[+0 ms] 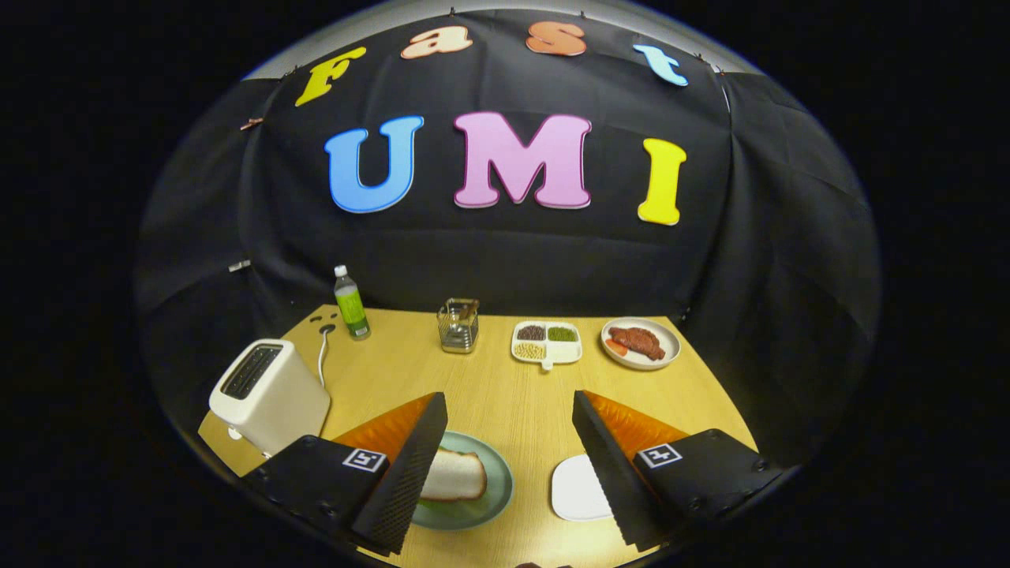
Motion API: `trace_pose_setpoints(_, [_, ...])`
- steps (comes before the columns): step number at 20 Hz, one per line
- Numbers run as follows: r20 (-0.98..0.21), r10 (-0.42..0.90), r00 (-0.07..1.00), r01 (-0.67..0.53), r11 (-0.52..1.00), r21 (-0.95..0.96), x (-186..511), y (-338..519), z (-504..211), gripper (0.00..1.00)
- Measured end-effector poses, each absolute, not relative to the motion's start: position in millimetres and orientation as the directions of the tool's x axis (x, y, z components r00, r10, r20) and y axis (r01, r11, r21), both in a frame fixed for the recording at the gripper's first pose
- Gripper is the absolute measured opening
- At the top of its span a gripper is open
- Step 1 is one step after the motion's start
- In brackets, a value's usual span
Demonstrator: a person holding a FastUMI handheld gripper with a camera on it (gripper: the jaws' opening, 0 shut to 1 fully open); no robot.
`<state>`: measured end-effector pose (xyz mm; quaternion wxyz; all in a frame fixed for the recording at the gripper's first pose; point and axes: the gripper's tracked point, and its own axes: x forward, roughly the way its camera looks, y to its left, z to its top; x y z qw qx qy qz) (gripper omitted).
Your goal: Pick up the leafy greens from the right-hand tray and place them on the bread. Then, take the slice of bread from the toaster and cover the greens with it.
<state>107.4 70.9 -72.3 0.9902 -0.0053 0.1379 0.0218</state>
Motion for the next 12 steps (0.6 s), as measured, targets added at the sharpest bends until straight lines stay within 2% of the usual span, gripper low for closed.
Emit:
trace_pose_setpoints(6, [-0.076,0.032,0.997,-0.032,0.999,-0.007,77.0,38.2,13.9,0.99])
trace_pose_setpoints(12, [0.069,0.05,0.996,-0.048,0.999,-0.022,21.7,1.0,60.0,0.99])
